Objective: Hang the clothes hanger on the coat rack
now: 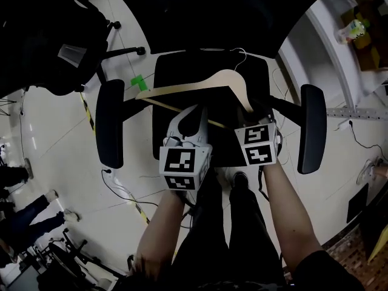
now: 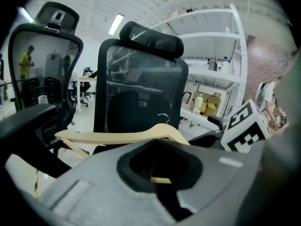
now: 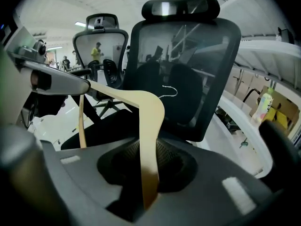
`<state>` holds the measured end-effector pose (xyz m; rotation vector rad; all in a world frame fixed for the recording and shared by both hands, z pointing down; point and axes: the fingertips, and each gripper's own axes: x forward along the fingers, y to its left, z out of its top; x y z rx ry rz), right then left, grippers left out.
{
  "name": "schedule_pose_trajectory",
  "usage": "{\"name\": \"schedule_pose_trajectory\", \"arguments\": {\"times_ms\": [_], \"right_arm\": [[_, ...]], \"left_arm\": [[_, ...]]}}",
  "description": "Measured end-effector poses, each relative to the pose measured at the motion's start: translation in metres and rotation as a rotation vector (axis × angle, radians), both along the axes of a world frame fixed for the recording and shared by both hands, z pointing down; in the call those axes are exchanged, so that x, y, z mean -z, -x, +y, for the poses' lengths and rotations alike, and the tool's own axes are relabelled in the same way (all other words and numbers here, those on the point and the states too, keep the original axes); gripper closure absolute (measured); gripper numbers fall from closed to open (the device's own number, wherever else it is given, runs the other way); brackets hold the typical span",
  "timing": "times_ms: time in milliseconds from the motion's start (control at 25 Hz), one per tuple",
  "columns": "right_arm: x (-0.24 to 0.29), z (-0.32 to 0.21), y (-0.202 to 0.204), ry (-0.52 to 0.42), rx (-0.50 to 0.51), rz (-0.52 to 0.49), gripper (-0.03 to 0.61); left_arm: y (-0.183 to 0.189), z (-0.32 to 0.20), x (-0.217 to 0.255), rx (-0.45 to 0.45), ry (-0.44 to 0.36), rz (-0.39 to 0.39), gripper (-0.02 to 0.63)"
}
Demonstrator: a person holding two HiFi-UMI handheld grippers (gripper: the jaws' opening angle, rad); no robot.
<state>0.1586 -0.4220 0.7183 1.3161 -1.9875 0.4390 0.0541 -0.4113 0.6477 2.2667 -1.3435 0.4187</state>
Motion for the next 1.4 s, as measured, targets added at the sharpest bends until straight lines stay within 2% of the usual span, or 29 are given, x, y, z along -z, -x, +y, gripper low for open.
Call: {"name": "schedule_pose_trajectory", "arguments": {"times_ms": [120, 440, 960, 1160, 1400], "right_arm": [[0.030, -0.004, 0.000, -0.045, -0.007, -0.026, 0.472], [0.114, -0.005, 0.003, -0.152, 0.001, -0.101, 0.472], [0.248, 0.001, 0.023, -0.371, 0.148, -0.157, 0.472], [0.294, 0.020, 0.028, -0.461, 0.215, -0.185, 0.472], [0.313, 0.040, 0.011, -0.497, 0.263, -0.186, 0.472]], "left_arm": [[0.006, -0.003, 0.030, 0.025, -0.070, -0.006, 0.609], [0.012, 0.003, 0.112, 0.060, -0.190, 0.021, 0.609], [0.034, 0.033, 0.232, 0.166, -0.380, 0.025, 0.609], [0.025, 0.063, 0.271, 0.187, -0.437, 0.010, 0.609], [0.007, 0.104, 0.296, 0.240, -0.468, -0.005, 0.609]]}}
